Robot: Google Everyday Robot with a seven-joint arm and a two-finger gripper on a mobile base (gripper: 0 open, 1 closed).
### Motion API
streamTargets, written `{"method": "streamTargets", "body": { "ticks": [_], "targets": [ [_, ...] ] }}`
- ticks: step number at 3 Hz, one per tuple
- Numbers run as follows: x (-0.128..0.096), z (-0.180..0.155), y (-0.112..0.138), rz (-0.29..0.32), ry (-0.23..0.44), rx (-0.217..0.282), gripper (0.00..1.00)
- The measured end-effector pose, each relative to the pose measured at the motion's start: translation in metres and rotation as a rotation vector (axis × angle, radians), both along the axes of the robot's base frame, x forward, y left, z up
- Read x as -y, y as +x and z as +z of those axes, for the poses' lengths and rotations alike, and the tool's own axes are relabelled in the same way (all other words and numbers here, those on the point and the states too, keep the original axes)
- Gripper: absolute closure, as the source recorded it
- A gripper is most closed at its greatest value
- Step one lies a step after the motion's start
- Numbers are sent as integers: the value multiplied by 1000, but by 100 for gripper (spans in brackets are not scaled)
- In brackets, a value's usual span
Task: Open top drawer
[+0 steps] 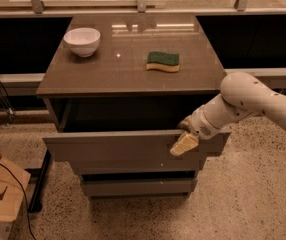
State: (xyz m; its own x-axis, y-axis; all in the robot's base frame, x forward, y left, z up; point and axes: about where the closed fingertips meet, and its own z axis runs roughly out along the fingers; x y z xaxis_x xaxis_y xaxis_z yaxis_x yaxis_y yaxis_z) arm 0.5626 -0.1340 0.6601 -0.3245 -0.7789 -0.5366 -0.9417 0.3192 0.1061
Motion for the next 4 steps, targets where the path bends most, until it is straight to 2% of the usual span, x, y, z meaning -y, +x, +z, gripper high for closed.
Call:
{"method": "streamTargets", "body": {
  "ticks": [1, 2, 3, 4],
  "targets": [
    [0, 2, 0, 0, 0, 0, 66],
    [0, 2, 0, 0, 0, 0, 61],
    [-5, 4, -35, -12, -12, -55, 40],
    [-7, 5, -48, -18, -17, -79, 17]
  ]
}}
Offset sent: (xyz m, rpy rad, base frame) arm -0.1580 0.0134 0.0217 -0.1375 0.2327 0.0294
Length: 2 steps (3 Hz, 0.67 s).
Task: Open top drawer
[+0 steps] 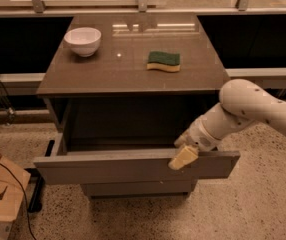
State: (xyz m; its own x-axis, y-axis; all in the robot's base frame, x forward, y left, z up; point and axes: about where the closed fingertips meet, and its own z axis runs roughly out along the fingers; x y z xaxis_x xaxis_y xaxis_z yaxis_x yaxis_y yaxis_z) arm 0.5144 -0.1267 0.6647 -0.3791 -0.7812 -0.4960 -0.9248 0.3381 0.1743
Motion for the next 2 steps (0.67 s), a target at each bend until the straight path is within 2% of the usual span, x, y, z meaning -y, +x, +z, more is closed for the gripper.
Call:
{"method": "streamTargets", "body": {
  "ticks": [1, 2],
  "targets": [
    [-4, -4, -36, -35, 12, -66, 0],
    [-4, -11, -60, -33, 0, -118, 0]
  ]
}}
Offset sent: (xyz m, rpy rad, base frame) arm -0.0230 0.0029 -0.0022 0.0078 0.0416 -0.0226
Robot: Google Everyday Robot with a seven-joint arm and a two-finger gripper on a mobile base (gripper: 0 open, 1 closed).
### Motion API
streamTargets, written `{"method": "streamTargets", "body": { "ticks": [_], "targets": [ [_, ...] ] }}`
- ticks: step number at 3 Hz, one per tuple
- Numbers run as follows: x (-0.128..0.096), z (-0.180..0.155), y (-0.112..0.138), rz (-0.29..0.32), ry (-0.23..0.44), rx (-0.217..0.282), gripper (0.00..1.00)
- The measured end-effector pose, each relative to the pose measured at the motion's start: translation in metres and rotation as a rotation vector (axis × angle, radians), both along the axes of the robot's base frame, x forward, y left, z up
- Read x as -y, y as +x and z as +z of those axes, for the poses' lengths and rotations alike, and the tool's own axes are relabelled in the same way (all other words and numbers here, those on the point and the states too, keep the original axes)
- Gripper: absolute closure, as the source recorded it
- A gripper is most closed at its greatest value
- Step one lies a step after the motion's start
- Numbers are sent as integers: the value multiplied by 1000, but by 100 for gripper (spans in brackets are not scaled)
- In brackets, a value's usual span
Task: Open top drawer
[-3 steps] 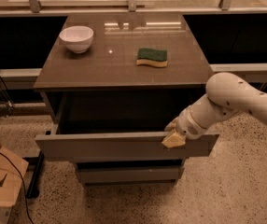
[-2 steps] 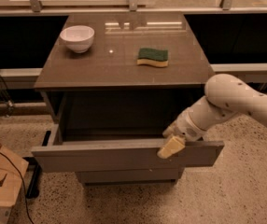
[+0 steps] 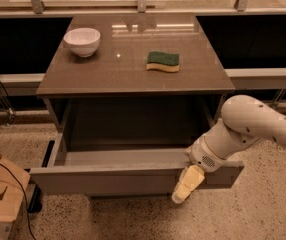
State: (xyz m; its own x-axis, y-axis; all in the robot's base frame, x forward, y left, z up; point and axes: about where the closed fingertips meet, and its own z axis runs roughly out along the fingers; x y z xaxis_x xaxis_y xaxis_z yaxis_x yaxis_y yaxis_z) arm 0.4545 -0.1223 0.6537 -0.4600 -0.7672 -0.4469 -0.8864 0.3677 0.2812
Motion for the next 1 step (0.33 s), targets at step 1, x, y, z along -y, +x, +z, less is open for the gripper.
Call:
{"method": "streamTargets", "body": {
  "ticks": [1],
  "targets": [
    [0, 0, 0, 0, 0, 0, 0]
  ]
}}
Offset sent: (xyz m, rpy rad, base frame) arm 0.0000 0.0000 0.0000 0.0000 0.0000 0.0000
